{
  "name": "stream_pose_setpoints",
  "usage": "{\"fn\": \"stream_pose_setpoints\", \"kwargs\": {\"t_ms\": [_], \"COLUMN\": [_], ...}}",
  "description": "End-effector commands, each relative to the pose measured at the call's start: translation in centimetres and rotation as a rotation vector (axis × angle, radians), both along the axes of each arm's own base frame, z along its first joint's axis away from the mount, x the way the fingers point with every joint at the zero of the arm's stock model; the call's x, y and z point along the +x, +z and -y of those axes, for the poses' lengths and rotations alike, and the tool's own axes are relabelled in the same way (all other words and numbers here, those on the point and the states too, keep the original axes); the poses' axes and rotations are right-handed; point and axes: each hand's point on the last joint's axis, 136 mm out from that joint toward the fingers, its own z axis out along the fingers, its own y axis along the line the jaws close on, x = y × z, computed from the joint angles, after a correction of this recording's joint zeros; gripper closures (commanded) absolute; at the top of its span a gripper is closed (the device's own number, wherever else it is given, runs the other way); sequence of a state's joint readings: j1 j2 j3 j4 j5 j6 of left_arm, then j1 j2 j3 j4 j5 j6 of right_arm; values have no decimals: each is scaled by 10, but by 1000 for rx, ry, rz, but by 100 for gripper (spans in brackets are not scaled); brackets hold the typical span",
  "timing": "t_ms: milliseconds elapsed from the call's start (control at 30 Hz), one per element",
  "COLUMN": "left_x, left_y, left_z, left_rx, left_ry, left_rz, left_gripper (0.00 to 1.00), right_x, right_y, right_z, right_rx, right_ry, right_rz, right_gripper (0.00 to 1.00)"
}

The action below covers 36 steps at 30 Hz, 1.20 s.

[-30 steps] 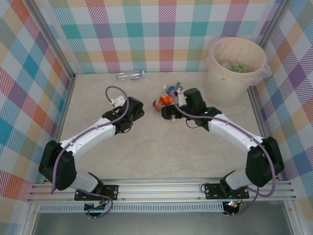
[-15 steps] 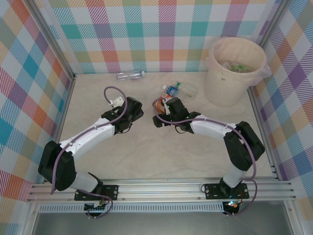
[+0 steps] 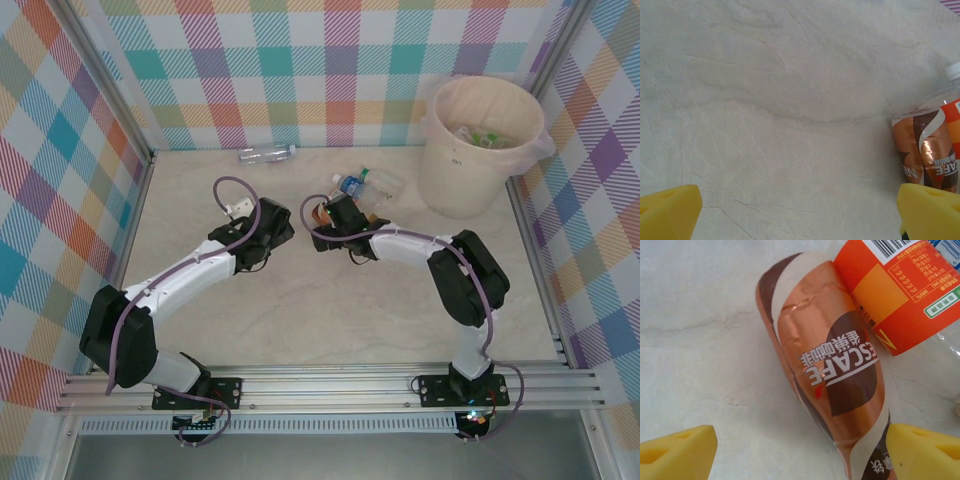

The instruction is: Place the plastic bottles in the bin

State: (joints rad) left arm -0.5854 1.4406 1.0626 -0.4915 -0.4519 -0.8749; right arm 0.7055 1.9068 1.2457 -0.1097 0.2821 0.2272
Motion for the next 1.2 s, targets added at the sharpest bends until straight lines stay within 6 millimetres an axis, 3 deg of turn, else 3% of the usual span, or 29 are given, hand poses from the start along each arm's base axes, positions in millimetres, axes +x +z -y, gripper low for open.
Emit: {"fn": "stream_pose_setpoints", "kwargs": {"t_ms": [0, 267, 467, 567, 1167], "left_x": [3, 5, 5, 6, 9], "left_y": [-5, -8, -10, -11, -13], "left_z": [-3, -3, -5, -4, 1], "left_rx": [-3, 6, 13, 12, -1], "left_ry": [14, 9, 11, 9, -5], "left_rz": [-11, -23, -27, -31, -38], "left_gripper": [0, 0, 0, 0, 0], "right_x": [11, 32, 22, 13, -44], "right_y": [-4, -33, -51, -47, -15], "right_z": [3, -9, -13, -10, 24], "right_rx": [-51, -83, -56, -20, 23], "right_ry": [-31, -16, -14, -21, -8], "right_rz": [-4, -74, -144, -146, -183], "right_gripper": [13, 17, 32, 41, 61]}}
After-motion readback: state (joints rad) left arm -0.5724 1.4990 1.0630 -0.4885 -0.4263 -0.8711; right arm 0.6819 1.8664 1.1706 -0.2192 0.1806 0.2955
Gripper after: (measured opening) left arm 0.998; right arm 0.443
